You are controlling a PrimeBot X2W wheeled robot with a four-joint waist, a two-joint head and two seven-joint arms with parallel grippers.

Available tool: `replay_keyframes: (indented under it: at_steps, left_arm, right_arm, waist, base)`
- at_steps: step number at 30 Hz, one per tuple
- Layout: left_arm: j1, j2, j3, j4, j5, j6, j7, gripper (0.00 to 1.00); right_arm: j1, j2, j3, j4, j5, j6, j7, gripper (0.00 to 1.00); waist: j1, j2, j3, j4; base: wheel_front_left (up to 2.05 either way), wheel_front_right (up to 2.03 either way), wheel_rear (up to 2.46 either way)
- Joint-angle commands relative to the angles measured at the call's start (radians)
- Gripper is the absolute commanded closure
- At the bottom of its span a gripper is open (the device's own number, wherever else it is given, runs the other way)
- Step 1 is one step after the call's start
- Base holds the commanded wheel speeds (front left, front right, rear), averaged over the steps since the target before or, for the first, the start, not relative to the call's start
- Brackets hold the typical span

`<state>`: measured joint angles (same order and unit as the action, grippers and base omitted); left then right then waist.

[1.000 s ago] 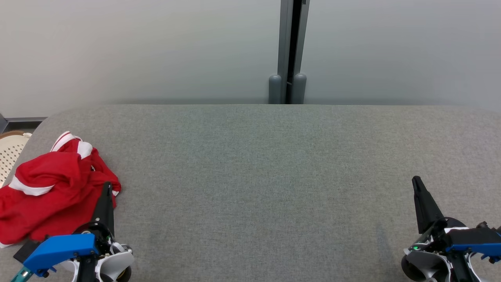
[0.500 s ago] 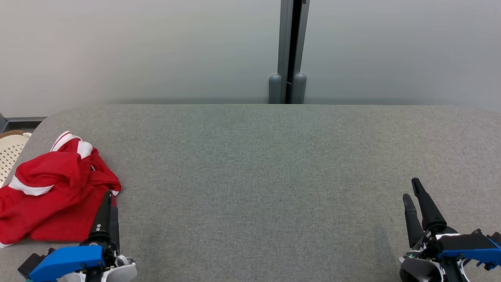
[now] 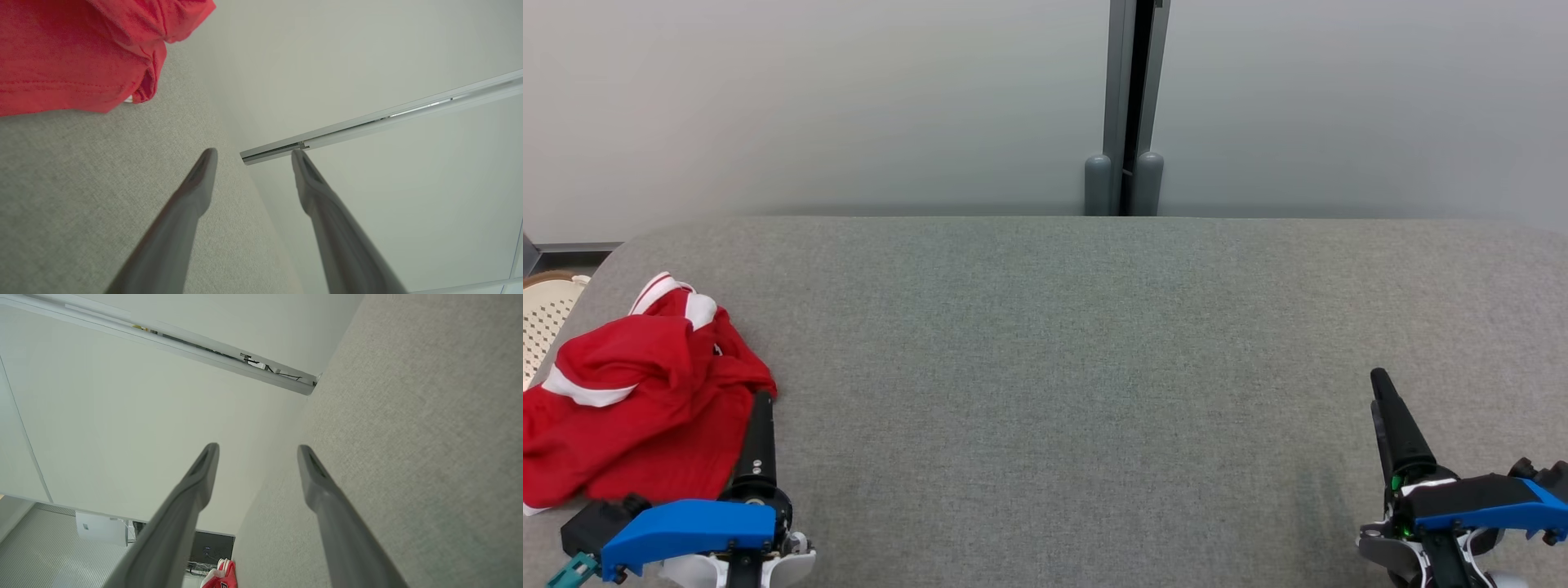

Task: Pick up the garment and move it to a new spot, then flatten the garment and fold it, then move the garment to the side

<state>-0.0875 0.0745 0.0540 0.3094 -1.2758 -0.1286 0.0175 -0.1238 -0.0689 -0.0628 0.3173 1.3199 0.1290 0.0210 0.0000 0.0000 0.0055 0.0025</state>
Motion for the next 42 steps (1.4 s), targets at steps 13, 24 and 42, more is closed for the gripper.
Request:
replay_keyframes:
  at_steps: [13,24,42]
  left_arm:
    - [-0.032,0.024,-0.036,0.027,0.275,0.001,-0.059,0.00]
    - [-0.038,0.024,-0.049,0.053,0.437,0.000,-0.097,0.00]
    - [-0.045,0.026,-0.069,0.094,0.659,-0.001,-0.148,0.00]
  right_arm:
    - [-0.057,-0.009,0.024,0.043,-0.276,0.002,-0.062,0.00]
    - [-0.070,-0.007,0.032,0.075,-0.451,0.002,-0.100,0.00]
    - [-0.076,-0.009,0.055,0.126,-0.684,0.002,-0.152,0.00]
  waist:
    - [0.0000,0.0000,0.000,0.003]
    - [0.0000,0.0000,0.000,0.002]
    - [0.0000,0.0000,-0.001,-0.001]
  base:
    - [0.00,0.00,0.00]
    - [0.00,0.00,0.00]
    - [0.00,0.00,0.00]
